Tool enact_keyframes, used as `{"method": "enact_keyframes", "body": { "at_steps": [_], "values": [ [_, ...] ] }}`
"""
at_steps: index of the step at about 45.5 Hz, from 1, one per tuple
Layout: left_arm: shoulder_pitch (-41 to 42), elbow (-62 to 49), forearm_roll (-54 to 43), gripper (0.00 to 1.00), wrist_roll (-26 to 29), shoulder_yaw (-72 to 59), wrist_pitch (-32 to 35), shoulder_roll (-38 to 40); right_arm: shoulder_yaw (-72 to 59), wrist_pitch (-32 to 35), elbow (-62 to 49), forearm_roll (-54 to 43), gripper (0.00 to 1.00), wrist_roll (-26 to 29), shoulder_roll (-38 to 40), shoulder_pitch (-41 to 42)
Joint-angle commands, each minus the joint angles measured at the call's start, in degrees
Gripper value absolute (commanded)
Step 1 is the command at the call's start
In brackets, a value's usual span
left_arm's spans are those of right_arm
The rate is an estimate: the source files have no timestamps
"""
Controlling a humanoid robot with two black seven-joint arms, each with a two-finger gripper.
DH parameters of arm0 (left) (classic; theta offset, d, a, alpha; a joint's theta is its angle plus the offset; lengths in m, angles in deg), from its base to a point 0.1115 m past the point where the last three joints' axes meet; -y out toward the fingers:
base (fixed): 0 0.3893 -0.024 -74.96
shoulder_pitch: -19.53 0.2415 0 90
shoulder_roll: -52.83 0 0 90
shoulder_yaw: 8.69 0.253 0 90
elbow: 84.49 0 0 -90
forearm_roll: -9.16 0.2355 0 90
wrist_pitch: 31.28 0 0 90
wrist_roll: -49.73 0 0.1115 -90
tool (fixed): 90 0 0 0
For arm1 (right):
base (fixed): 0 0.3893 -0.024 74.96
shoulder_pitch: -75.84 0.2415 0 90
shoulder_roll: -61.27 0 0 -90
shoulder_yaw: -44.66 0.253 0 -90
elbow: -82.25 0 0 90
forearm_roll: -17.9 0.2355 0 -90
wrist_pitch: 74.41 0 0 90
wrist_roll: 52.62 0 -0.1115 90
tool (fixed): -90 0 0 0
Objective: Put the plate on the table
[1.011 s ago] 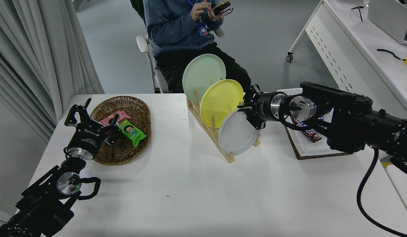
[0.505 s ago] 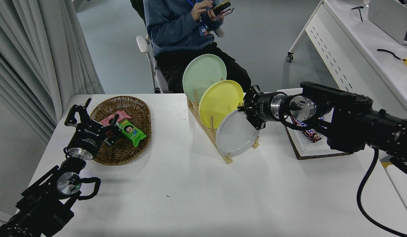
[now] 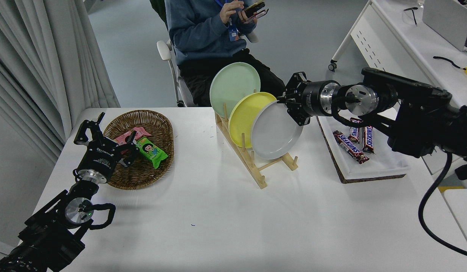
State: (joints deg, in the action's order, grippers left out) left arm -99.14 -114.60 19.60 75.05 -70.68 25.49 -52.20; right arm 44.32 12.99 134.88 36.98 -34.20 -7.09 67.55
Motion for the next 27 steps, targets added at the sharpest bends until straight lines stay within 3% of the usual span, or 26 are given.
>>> {"method": "enact_keyframes", "body": {
  "at_steps": [1,27],
  "values": [
    [0.02,-0.03,0.02,1.0,0.0,0.02,0.0,0.0,3.59,-1.0,11.51,6.31,0.0,0.13,6.48,3.01],
    [0.02,0.06,0.02,1.0,0.0,0.02,0.0,0.0,10.01,-13.74,14.78,23.02,0.0,3.74,10.17,12.33]
  ]
}}
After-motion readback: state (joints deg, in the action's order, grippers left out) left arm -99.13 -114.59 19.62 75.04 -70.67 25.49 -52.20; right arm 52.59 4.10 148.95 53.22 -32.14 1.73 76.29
